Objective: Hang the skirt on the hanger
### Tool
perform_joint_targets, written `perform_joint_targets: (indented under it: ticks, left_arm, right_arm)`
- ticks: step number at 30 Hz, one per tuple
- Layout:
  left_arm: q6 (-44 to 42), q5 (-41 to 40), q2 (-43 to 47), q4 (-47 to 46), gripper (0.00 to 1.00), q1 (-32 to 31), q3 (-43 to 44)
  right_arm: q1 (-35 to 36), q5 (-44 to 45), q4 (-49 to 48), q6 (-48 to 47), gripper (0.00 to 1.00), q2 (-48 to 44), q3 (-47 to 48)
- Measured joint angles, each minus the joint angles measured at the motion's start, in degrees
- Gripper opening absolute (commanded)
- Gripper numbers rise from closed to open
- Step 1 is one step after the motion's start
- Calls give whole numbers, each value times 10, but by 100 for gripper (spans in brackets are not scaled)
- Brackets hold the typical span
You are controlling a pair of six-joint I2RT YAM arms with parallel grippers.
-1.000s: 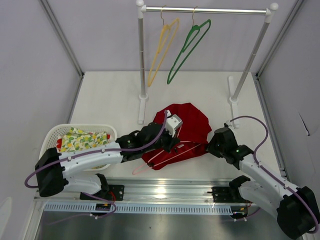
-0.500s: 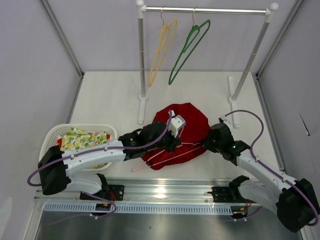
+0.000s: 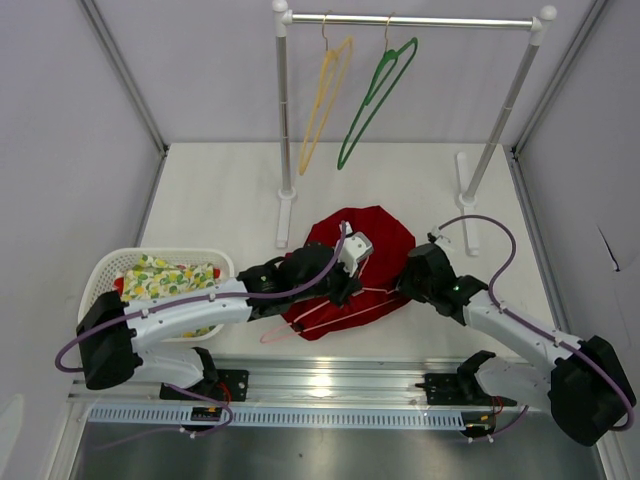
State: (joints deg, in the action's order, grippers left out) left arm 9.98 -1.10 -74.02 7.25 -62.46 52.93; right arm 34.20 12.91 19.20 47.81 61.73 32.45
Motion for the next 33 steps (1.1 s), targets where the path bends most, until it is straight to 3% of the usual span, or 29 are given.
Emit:
perform_joint_targets:
  ticks: [6, 9, 13, 18, 33]
  left_arm:
    - [0, 8, -6, 0, 0, 0, 0]
    - [0, 9, -6, 0, 0, 0, 0]
    - [0, 9, -6, 0, 0, 0, 0]
    - [0, 10, -6, 0, 0, 0, 0]
    - [-25, 13, -4, 31, 0, 0, 36]
  right_arm:
    - [16, 21, -8, 7, 37, 24, 7]
    - [21, 32, -9, 12, 27, 33, 7]
    - [25, 47, -9, 16, 21, 41, 8]
    - [26, 60, -6, 13, 1, 45, 8]
    - [25, 92, 69, -9, 0, -53, 48]
